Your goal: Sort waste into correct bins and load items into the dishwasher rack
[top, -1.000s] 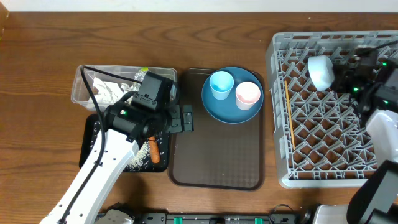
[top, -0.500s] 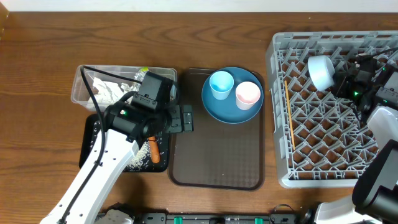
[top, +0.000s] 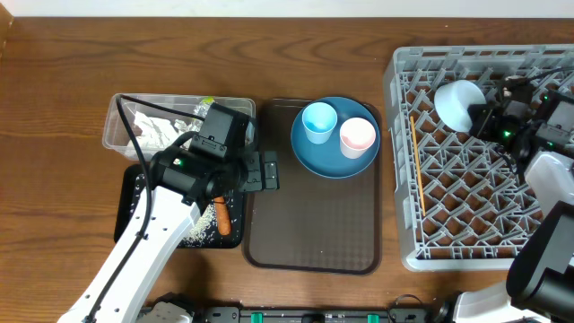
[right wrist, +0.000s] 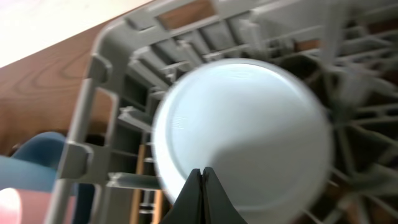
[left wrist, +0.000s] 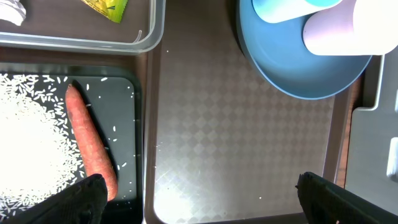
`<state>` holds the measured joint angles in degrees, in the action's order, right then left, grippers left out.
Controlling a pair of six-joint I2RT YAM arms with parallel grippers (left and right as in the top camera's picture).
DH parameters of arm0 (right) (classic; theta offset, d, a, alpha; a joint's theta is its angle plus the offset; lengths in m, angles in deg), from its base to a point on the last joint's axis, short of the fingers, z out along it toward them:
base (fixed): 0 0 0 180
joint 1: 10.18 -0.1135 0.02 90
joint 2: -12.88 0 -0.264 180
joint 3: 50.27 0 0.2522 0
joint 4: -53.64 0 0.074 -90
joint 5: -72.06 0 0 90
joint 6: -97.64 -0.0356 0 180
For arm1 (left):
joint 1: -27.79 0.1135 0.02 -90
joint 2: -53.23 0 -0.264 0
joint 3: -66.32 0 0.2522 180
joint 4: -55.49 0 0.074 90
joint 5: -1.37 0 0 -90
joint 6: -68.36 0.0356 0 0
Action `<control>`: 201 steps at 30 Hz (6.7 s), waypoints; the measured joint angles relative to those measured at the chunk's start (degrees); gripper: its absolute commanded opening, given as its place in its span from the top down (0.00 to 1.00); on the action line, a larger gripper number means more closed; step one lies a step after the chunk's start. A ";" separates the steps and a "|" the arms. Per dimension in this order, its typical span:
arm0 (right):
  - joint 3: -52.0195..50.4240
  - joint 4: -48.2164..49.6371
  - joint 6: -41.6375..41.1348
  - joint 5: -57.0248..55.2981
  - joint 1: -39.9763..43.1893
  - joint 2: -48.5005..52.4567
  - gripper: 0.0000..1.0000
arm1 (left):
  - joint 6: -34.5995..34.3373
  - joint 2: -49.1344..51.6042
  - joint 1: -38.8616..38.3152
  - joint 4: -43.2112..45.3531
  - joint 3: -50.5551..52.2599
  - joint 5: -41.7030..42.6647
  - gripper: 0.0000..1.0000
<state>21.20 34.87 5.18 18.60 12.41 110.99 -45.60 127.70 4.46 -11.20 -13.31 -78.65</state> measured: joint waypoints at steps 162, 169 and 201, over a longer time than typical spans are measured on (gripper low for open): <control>7.91 -54.29 -6.34 -35.91 -25.40 -27.19 0.30 | -16.46 31.41 -5.77 47.17 -0.15 -2.43 0.87; 7.91 -54.31 -6.34 -35.93 -25.40 -27.19 0.29 | -16.28 31.41 -5.77 47.28 -0.15 -2.67 0.94; 7.91 -57.31 18.62 7.78 -25.38 -27.19 0.18 | -14.75 4.55 12.63 33.51 -0.15 53.22 0.94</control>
<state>29.11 -22.44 23.80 26.38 -12.96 83.80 -60.36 132.25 17.09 22.31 -13.46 -25.43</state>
